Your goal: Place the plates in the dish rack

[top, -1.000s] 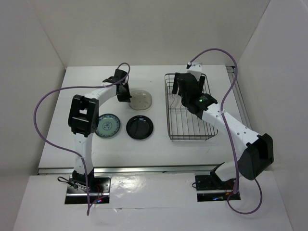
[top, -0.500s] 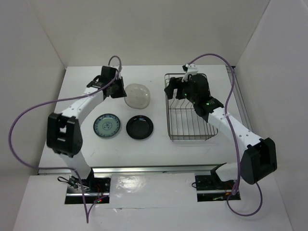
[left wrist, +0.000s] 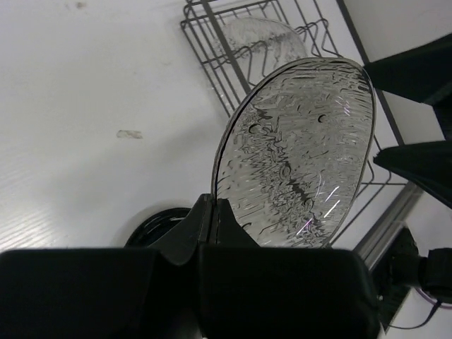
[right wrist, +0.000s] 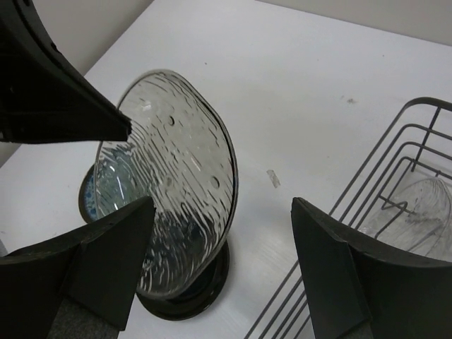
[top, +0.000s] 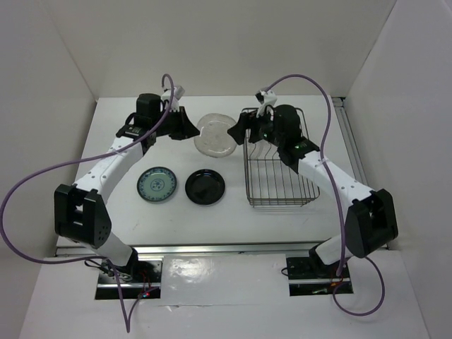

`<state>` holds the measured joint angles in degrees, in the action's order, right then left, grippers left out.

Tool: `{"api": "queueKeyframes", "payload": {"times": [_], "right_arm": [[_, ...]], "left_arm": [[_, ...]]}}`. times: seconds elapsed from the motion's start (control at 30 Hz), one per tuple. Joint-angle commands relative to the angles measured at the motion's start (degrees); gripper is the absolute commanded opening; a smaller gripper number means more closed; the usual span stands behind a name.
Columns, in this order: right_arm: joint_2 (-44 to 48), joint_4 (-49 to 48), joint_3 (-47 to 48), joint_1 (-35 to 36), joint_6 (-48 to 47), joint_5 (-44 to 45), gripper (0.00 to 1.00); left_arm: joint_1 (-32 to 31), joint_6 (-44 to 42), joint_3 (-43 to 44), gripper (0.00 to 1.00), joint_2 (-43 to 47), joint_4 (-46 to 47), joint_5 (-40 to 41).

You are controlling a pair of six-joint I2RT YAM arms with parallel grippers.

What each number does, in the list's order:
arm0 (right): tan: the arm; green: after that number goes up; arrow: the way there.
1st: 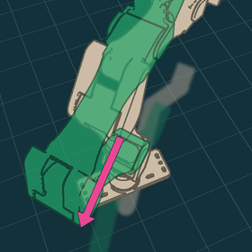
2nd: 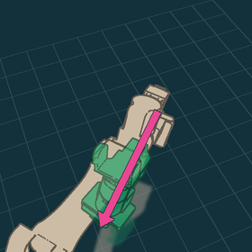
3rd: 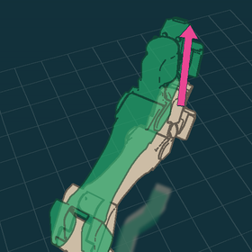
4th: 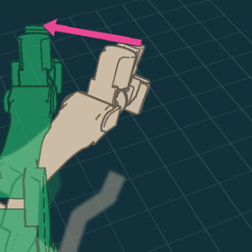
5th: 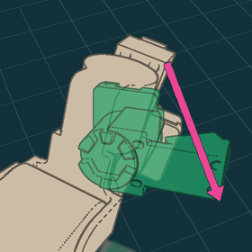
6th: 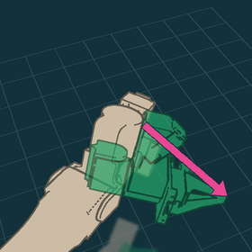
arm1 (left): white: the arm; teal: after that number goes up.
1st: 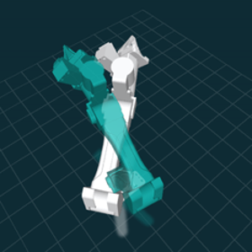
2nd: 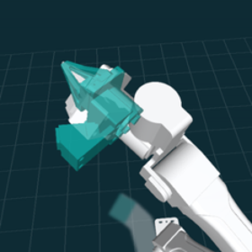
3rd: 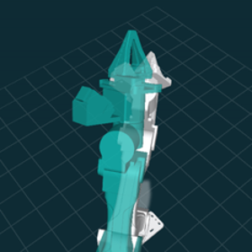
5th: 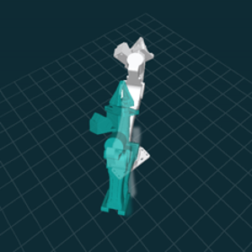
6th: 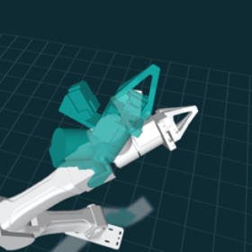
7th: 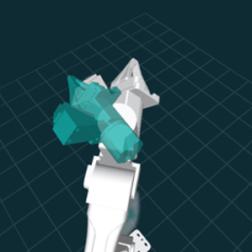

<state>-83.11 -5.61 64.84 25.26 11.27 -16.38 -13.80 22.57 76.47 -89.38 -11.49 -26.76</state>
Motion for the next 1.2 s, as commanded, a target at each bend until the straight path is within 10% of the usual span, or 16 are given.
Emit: {"api": "queueKeyframes", "payload": {"times": [0.0,0.2,0.3,0.37,0.5,0.57,0.63,0.87,1.17], "right_arm": [[-1.17,-4.94,0.99,0.06,1.38,-2.68,0.84],[-3.11,-5.47,1.51,0.06,2.44,-4.1,0.81],[-3.64,-6.0,1.52,0.06,3.06,-4.1,0.5],[-3.64,-4.6,2.66,0.06,3.58,-4.1,0.02],[-4.16,-3.36,3.18,0.06,4.72,-2.35,0.0],[-2.33,-1.26,3.88,0.06,4.73,3.15,0.0],[-0.66,1.46,4.59,0.06,4.73,10.33,0.0],[8.74,19.46,9.34,-1.17,5.26,49.11,0.0],[12.1,25.12,7.76,-4.16,0.95,57.78,0.0]], "left_arm": [[0.0,0.28,-0.61,0.0,0.96,6.9,-8.03],[0.0,1.95,-1.76,0.0,1.49,9.38,-10.94],[0.0,2.48,-1.76,0.0,1.49,9.99,-9.98],[0.0,2.48,-1.76,0.0,0.88,9.47,-8.67],[0.0,3.54,-1.76,0.03,0.88,8.33,-4.64],[0.0,4.06,0.69,0.4,-0.61,4.22,-0.08],[0.0,4.06,2.19,1.0,-1.14,1.58,3.63],[0.0,6.26,10.54,1.0,-3.87,-11.7,22.09],[0.0,6.79,13.01,1.0,-4.48,-15.32,24.92]]}}
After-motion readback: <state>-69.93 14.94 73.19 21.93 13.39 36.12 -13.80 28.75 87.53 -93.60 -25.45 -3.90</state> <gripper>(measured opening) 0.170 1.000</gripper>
